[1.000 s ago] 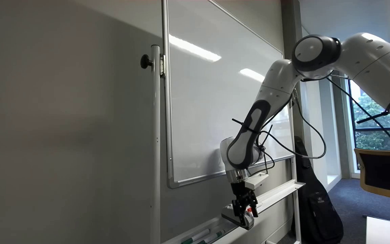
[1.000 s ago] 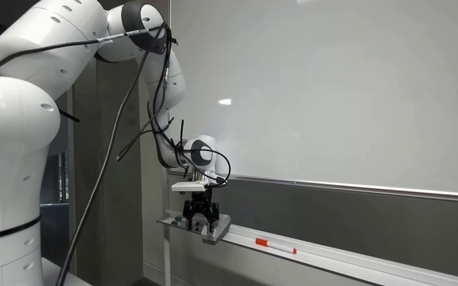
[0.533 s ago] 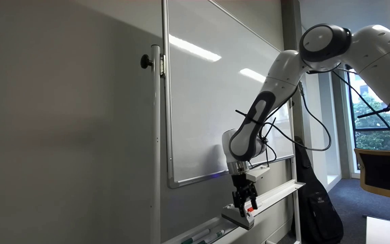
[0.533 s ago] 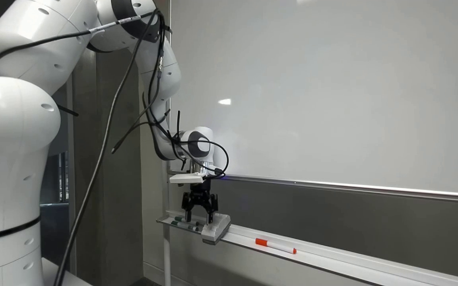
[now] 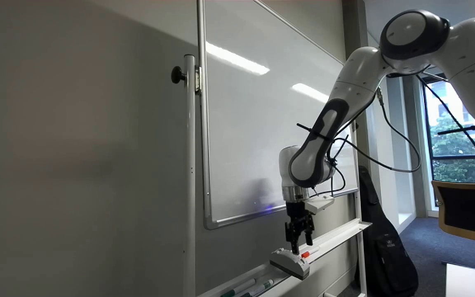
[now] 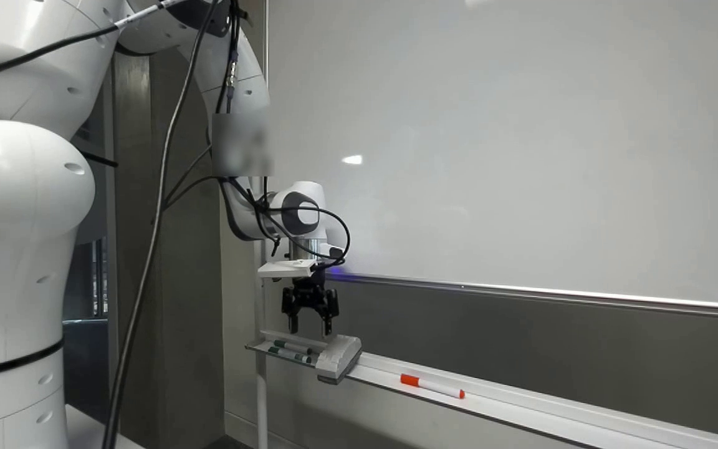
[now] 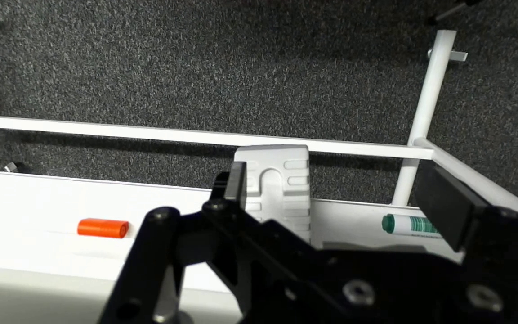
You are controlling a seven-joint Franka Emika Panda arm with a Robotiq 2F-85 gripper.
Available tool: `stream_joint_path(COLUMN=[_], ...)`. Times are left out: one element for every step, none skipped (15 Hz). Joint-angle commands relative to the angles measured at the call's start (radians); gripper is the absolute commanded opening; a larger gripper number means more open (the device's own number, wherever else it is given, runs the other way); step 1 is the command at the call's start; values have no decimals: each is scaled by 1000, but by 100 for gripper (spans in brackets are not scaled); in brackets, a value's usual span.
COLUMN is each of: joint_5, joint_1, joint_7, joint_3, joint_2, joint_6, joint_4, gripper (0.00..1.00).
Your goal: Pick up the white board eraser and move it slightly to the right.
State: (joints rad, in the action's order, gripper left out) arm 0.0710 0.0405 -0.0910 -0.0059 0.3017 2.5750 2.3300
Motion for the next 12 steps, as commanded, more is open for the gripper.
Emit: stream_joint_path(joint_5=[-1, -1, -1, -1, -1, -1, -1, -1, -1, -1, -1, -1], joint_1=[1, 1, 1, 1, 1, 1, 1, 1, 1, 1, 1, 1], joint_7=[2, 2, 2, 2, 2, 2, 2, 2, 2, 2, 2, 2], joint_3=[-2, -1, -1, -1, -1, -1, -1, -1, -1, -1, -1, -1], joint_2=[-7, -9, -9, -9, -9, -9, -9, -9, -9, -9, -9, -9], joint_6=[-1, -1, -1, -1, -1, -1, -1, -1, -1, -1, -1, -1], joint_4=[9, 14, 17, 18, 18, 18, 18, 18, 18, 18, 18, 18], gripper=[100, 100, 100, 100, 100, 100, 100, 100, 100, 100, 100, 100])
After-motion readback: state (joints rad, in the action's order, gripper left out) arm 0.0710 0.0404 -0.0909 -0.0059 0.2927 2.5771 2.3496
